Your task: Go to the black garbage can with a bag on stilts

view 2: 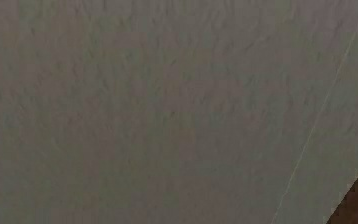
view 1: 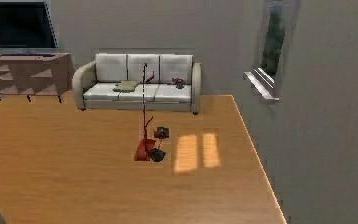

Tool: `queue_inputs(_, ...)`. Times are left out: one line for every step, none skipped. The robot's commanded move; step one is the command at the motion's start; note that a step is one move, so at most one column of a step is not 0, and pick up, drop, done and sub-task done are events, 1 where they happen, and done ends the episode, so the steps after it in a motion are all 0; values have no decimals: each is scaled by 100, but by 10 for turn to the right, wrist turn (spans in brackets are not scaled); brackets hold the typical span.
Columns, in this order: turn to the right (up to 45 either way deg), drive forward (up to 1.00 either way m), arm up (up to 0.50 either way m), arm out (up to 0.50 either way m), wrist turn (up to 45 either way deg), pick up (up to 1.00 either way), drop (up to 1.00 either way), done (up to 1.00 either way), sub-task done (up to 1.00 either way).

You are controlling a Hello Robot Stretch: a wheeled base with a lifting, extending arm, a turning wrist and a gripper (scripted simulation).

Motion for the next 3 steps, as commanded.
queue_inputs(0,40,0,0,0,0,0,0,0)
queue_inputs(-360,0,0,0,0,0,0,0,0)
queue_inputs(0,45,0,0,0,0,0,0,0)
